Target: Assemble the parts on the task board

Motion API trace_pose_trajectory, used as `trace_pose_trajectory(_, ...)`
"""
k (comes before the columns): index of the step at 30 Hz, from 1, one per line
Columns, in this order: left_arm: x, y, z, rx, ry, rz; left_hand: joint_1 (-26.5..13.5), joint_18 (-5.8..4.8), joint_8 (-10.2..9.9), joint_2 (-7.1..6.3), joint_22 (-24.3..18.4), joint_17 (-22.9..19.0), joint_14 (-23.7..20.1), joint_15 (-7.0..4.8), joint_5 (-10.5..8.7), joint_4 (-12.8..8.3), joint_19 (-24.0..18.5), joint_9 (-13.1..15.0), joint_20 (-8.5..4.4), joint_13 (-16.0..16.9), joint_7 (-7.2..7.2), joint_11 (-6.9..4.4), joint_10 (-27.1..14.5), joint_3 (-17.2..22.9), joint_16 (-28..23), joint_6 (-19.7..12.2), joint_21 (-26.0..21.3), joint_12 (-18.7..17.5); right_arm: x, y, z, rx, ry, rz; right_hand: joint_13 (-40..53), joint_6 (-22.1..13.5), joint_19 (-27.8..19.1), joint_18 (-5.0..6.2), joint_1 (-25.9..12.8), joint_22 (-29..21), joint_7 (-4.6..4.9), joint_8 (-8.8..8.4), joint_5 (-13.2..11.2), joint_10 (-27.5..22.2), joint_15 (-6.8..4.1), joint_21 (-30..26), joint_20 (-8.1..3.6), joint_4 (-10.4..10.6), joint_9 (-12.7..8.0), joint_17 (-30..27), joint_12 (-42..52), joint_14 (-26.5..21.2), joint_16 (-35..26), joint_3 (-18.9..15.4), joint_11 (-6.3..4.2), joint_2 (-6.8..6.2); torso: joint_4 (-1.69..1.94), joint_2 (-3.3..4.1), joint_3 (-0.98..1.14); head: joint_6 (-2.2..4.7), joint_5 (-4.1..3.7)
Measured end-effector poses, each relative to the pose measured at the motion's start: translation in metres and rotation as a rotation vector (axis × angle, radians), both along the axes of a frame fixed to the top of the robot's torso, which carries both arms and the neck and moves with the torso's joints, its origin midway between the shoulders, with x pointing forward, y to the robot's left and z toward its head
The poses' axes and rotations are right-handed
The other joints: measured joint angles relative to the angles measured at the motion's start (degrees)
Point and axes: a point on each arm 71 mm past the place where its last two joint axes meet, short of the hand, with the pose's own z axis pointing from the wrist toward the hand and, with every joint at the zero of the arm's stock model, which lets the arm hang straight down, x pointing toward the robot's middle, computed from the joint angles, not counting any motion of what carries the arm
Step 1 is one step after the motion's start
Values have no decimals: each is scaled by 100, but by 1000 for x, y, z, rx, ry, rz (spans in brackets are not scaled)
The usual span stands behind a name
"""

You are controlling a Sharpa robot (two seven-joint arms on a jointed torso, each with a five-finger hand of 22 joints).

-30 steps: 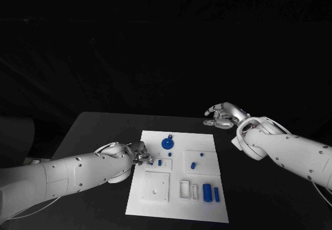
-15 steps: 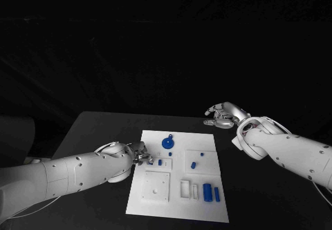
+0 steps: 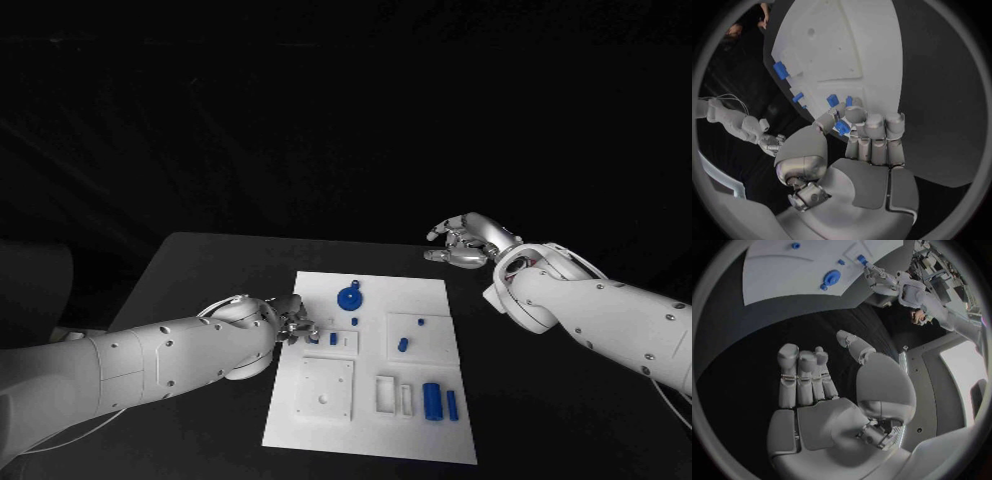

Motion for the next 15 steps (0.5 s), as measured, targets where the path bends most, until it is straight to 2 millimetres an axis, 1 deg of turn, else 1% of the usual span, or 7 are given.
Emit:
trace_pose_trajectory(8,1,0,0,2,0,-1,0,0,27,0,-1,0,0,0,-21,-10,20,-6,-2,0,0,0,0,11,0,0,0,0,0,0,0,0,0,0,0,4,-1,0,0,5,-4,0,0,0,0,0,1,0,0,0,0,0,0,0,0,0,-3,2,1,-9,4)
trace_pose_trajectory(15,1,-1,0,5,4,-4,-5,1,33,5,14,17,0,0,-42,-3,20,-13,-2,4,3,0,0,18,66,3,23,71,0,0,0,0,1,0,-6,9,-1,0,0,4,-10,0,0,0,0,0,2,0,0,-5,0,0,-1,0,0,0,-1,2,4,-21,7)
